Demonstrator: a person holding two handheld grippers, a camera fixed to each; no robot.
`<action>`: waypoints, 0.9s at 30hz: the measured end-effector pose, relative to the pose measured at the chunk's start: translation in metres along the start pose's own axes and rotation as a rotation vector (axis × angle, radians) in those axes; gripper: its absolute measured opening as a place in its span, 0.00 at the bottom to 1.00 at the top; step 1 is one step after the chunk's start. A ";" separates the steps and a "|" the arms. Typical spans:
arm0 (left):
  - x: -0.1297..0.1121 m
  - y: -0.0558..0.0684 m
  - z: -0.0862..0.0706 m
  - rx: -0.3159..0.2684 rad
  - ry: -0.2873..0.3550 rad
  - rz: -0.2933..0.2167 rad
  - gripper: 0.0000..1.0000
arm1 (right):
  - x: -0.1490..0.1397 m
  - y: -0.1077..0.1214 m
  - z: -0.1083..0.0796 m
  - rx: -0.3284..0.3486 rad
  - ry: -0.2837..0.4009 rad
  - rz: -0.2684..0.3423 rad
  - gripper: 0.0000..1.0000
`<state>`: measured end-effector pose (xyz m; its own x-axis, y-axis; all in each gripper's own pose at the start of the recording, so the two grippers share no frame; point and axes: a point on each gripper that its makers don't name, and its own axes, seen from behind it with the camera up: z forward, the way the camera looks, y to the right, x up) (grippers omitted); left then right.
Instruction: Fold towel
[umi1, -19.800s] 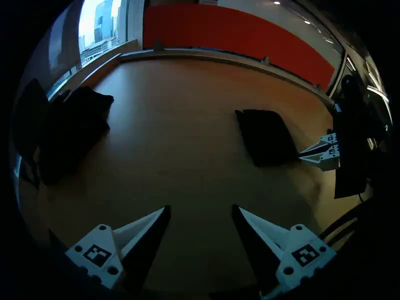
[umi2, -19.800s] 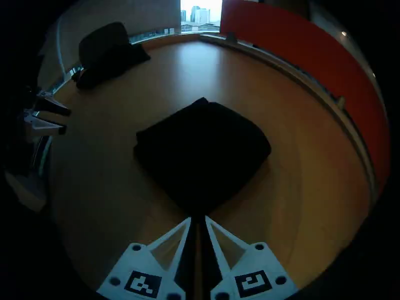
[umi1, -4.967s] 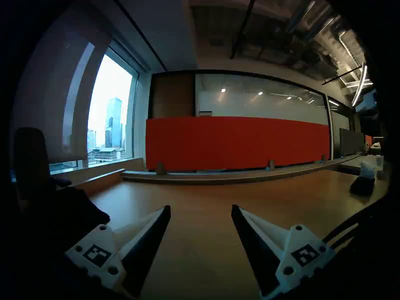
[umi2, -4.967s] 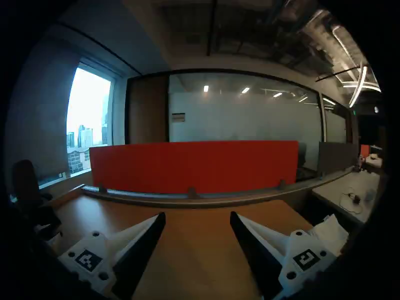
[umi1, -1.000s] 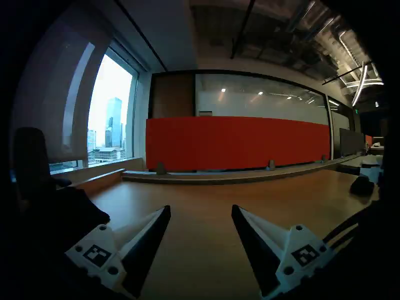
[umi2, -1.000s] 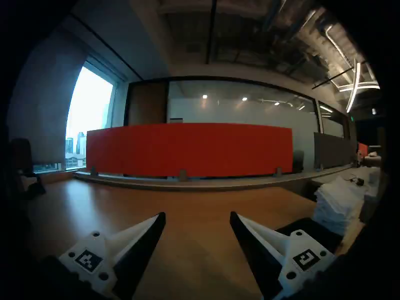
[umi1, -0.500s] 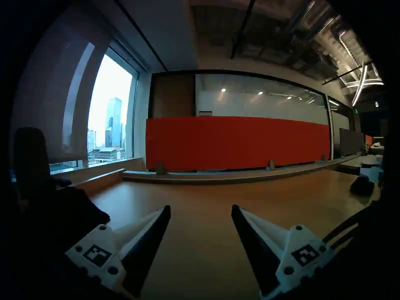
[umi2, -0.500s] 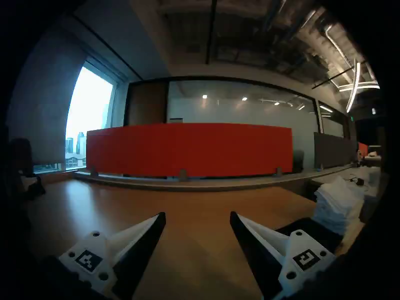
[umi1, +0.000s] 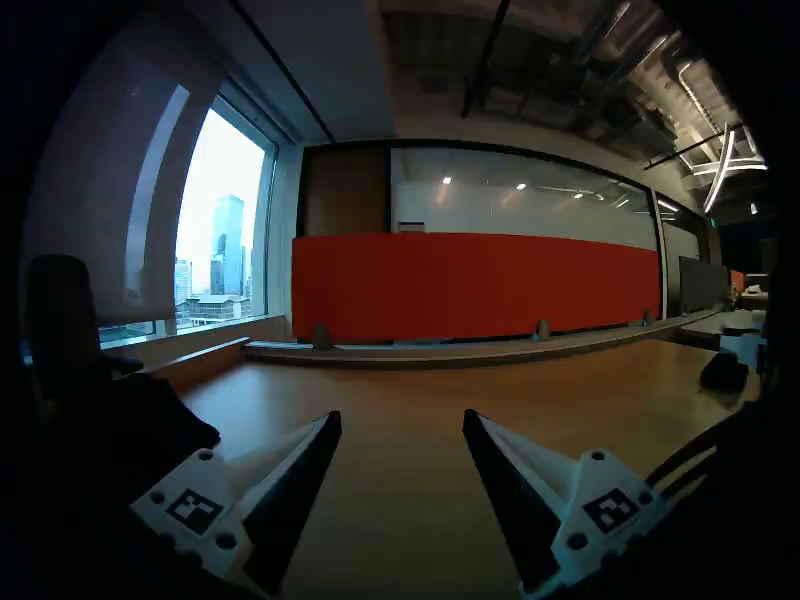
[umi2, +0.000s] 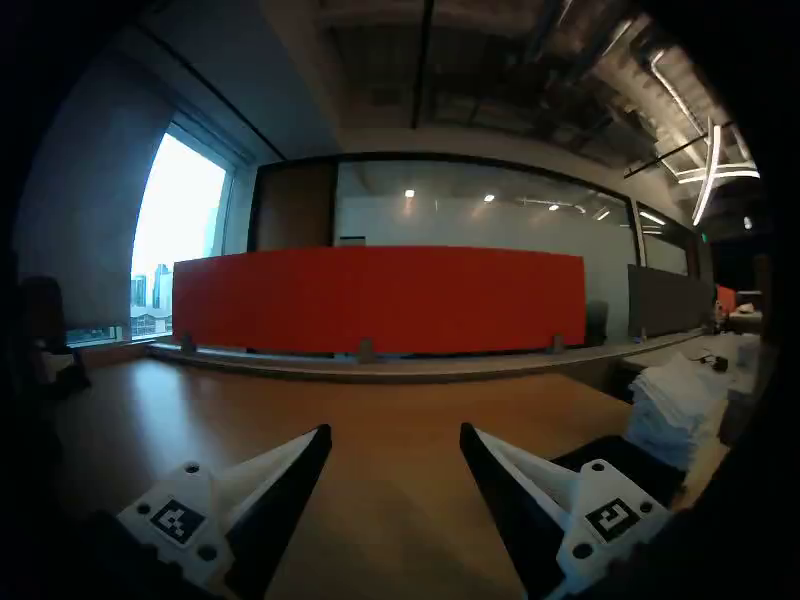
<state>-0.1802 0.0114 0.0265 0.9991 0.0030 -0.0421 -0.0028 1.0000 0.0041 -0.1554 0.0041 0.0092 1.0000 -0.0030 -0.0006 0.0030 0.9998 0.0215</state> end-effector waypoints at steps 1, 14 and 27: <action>0.000 0.000 0.000 0.000 0.000 0.000 0.90 | 0.000 0.000 0.000 0.000 0.000 0.000 1.00; 0.001 -0.001 0.000 0.000 -0.001 -0.002 0.90 | 0.001 -0.001 0.000 0.000 0.000 0.000 1.00; 0.001 -0.001 0.000 0.000 -0.003 -0.007 0.90 | 0.001 -0.002 0.000 0.000 0.000 0.001 1.00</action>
<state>-0.1787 0.0100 0.0268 0.9992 -0.0038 -0.0393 0.0040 1.0000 0.0034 -0.1539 0.0023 0.0094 1.0000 -0.0024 -0.0003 0.0024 0.9998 0.0216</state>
